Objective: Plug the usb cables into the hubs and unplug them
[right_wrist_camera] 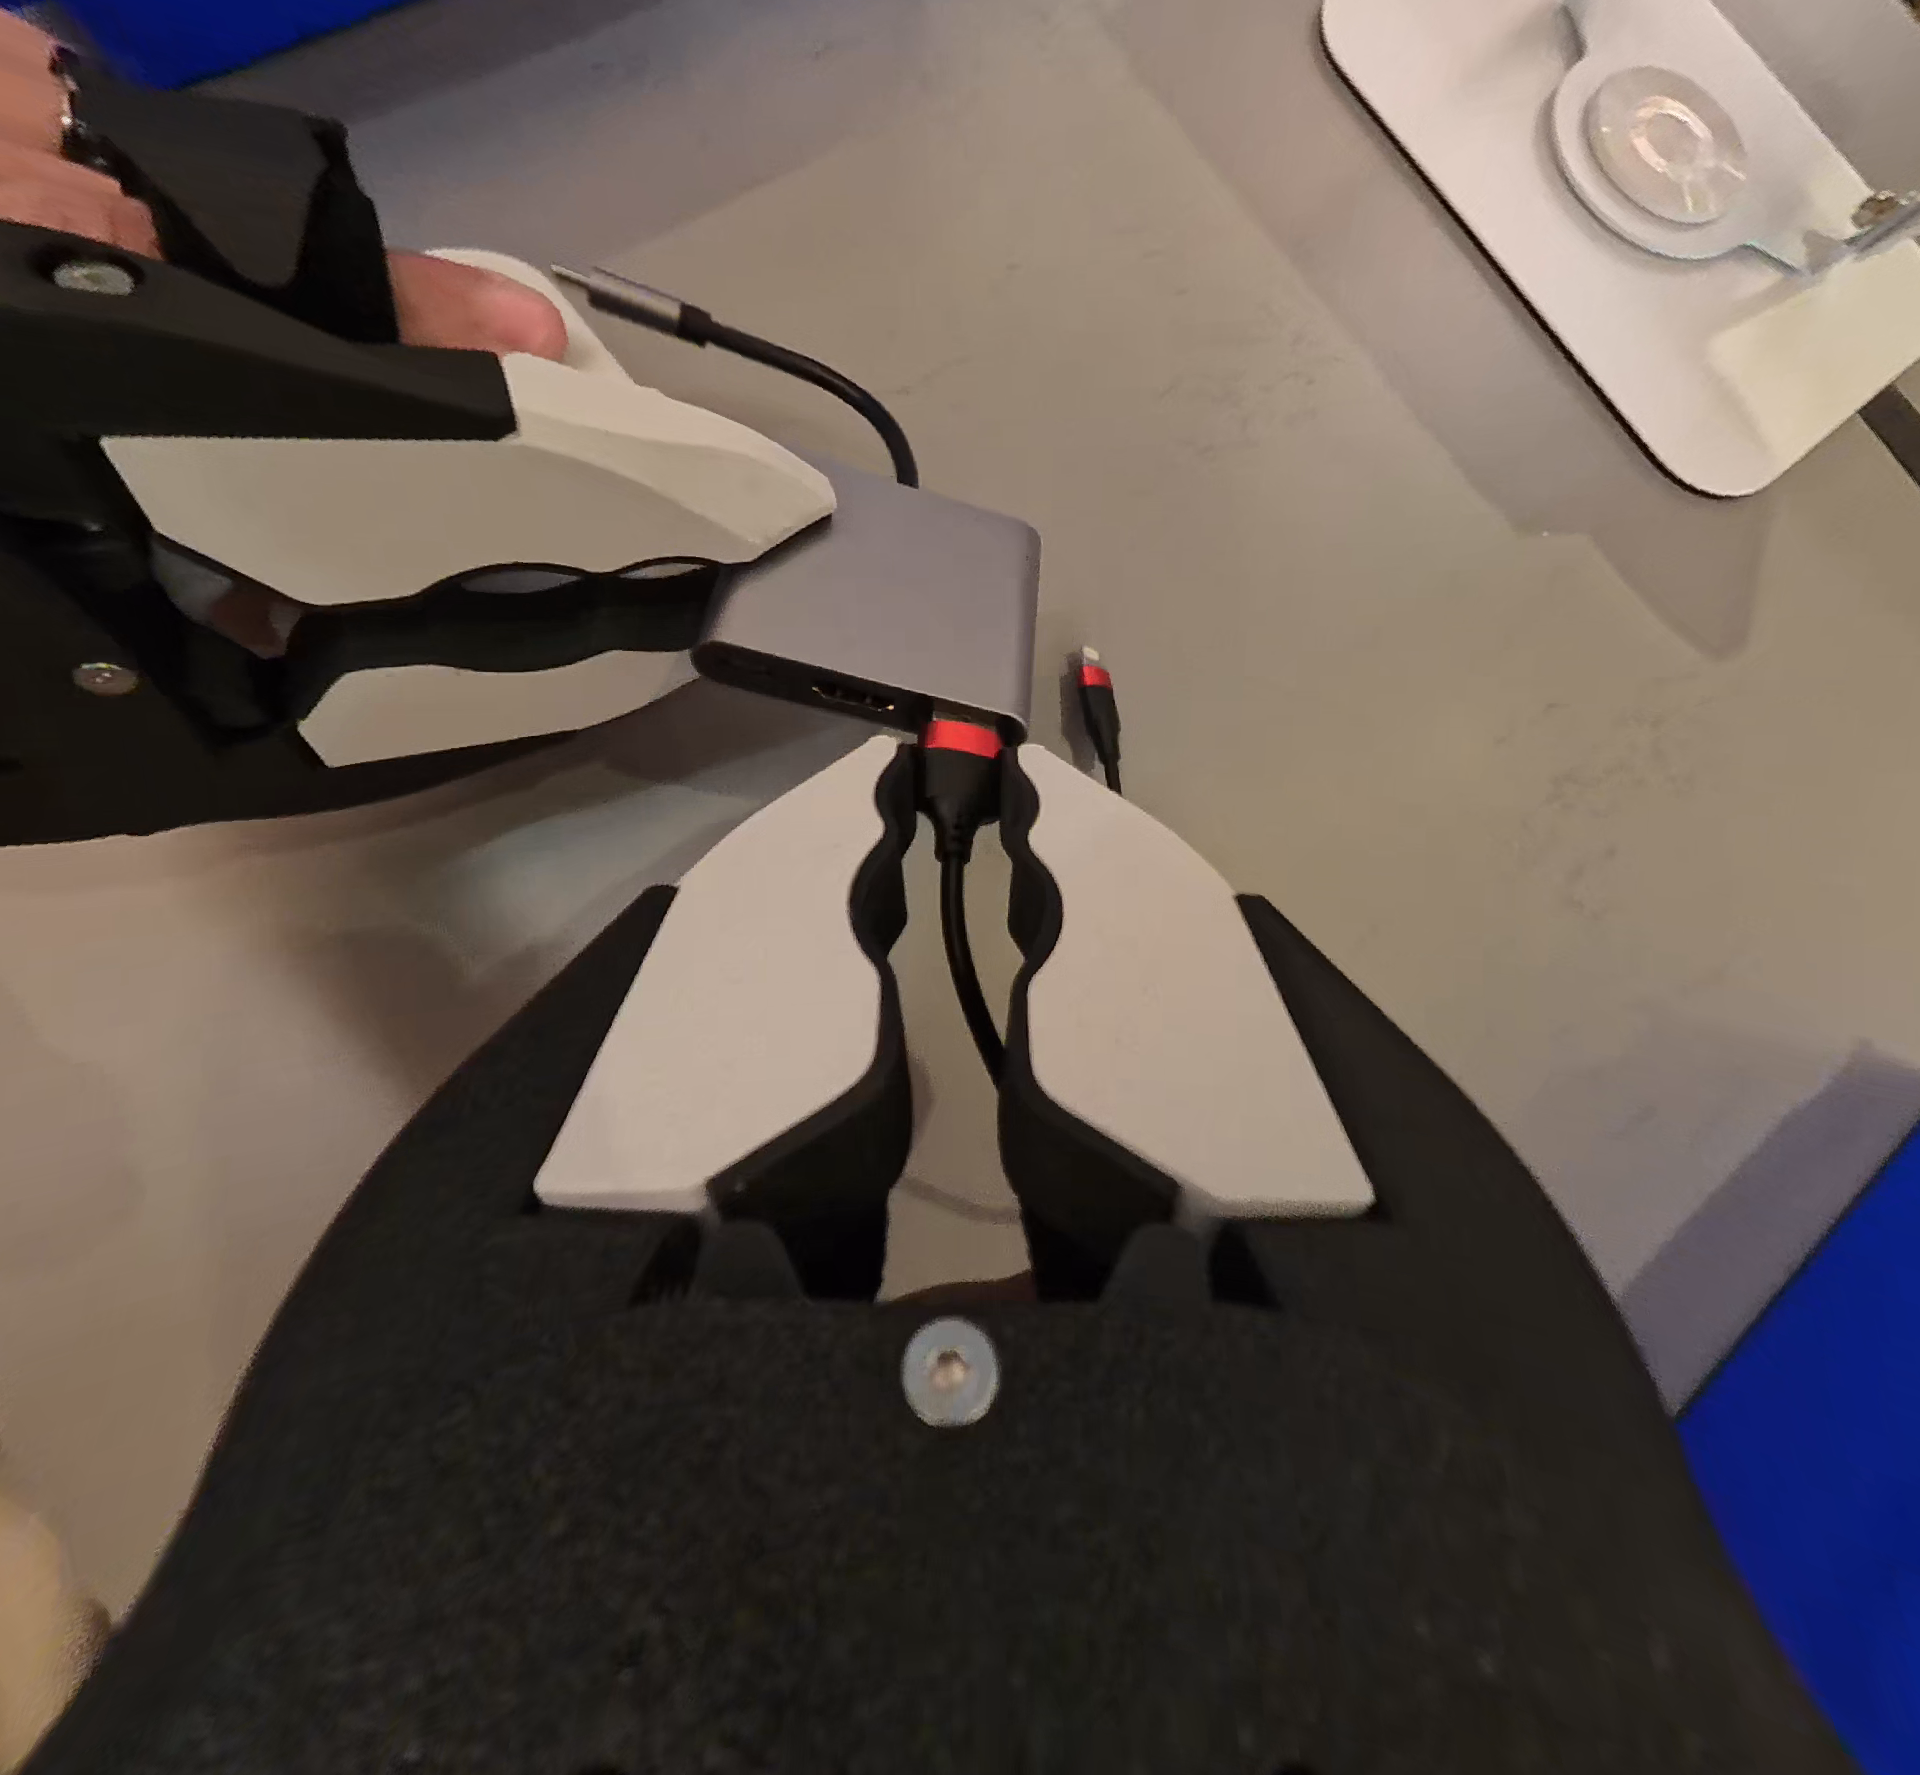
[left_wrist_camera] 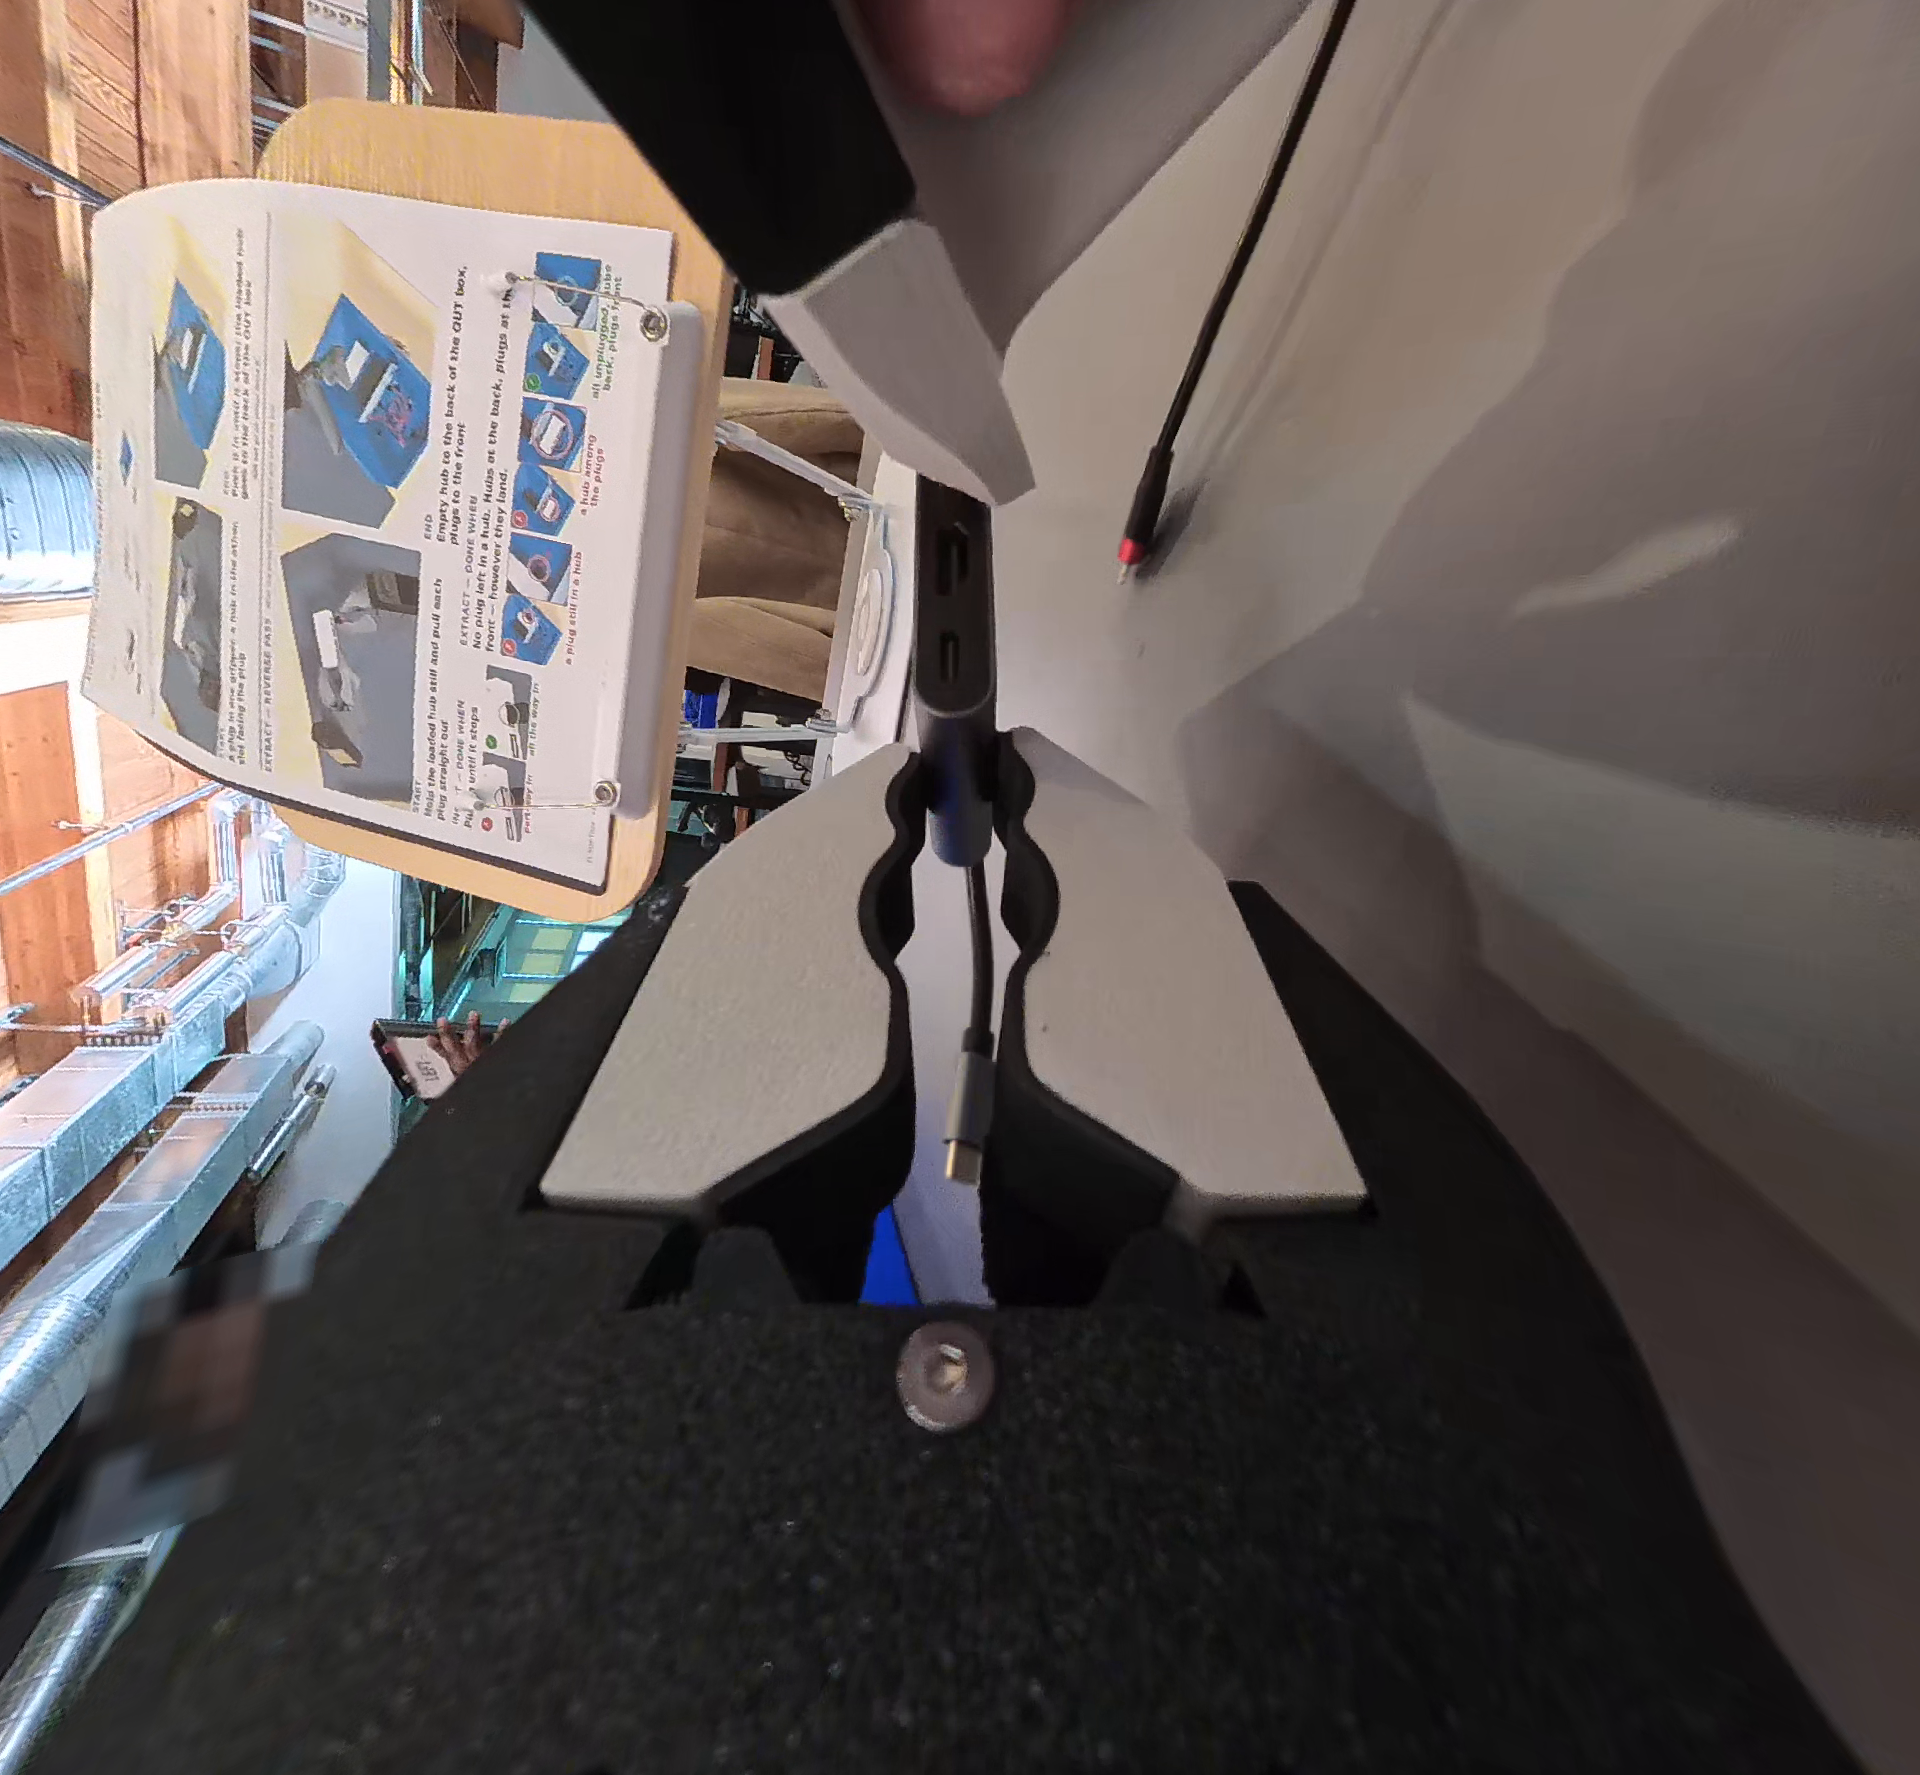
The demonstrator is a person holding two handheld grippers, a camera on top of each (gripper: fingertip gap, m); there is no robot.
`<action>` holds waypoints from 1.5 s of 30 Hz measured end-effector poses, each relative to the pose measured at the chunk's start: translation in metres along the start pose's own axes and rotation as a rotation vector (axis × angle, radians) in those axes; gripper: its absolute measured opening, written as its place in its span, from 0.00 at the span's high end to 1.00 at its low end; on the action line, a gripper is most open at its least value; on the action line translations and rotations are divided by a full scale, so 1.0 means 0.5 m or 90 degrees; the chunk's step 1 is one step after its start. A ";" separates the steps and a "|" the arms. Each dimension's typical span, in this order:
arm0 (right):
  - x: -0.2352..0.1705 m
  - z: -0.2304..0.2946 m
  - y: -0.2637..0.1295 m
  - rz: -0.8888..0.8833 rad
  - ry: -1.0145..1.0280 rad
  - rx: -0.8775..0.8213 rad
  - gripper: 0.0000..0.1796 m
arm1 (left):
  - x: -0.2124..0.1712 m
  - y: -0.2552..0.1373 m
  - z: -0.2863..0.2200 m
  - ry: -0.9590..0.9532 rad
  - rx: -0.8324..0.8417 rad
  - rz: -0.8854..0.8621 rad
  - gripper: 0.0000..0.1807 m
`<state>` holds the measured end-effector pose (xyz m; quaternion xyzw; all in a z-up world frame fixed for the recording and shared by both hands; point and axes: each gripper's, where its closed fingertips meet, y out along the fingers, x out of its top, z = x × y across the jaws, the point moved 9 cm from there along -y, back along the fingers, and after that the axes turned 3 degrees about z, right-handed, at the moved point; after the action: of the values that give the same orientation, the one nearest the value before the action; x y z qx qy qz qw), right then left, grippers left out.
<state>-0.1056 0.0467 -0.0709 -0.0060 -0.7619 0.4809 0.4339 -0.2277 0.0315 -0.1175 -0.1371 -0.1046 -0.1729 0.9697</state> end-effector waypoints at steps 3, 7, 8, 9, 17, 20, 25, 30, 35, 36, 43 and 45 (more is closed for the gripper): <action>-0.001 0.012 -0.008 0.009 0.009 -0.040 0.92 | 0.005 0.003 -0.001 0.007 0.008 0.008 0.93; -0.005 0.020 -0.009 -0.001 0.026 -0.056 0.92 | 0.004 0.001 0.000 -0.007 -0.005 0.004 0.93; -0.006 0.018 -0.007 -0.004 0.031 -0.044 0.92 | 0.001 -0.002 0.001 -0.022 -0.018 -0.012 0.93; -0.006 0.015 -0.006 -0.012 0.033 -0.035 0.92 | -0.004 -0.006 0.005 -0.037 -0.025 -0.036 0.93; -0.005 -0.032 -0.035 -0.044 0.089 0.115 0.92 | -0.018 -0.061 0.025 -0.141 -0.004 -0.192 0.85; -0.006 -0.033 -0.043 -0.057 0.085 0.146 0.92 | -0.016 -0.064 0.043 -0.242 -0.083 -0.201 0.75; -0.016 -0.038 -0.050 -0.087 0.077 0.087 0.92 | -0.017 -0.080 0.082 -0.446 -0.200 -0.212 0.67; -0.022 -0.038 -0.062 -0.170 0.101 0.045 0.92 | -0.014 -0.095 0.122 -0.739 -0.310 -0.171 0.73; -0.028 -0.020 -0.082 -0.247 0.104 0.012 0.92 | -0.022 -0.072 0.122 -0.918 -0.417 -0.149 0.73; -0.028 -0.015 -0.084 -0.253 0.098 0.005 0.92 | -0.025 -0.065 0.120 -0.941 -0.433 -0.144 0.73; -0.034 0.010 -0.079 -0.261 0.064 -0.031 0.92 | -0.017 -0.057 0.121 -0.992 -0.448 -0.157 0.70; -0.036 0.012 -0.074 -0.254 0.063 -0.030 0.92 | -0.015 -0.063 0.122 -0.961 -0.412 -0.148 0.70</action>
<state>-0.0833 0.0146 -0.0565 0.1109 -0.7368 0.3664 0.5573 -0.2554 0.0239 -0.0547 -0.4767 -0.6862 -0.1551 0.5272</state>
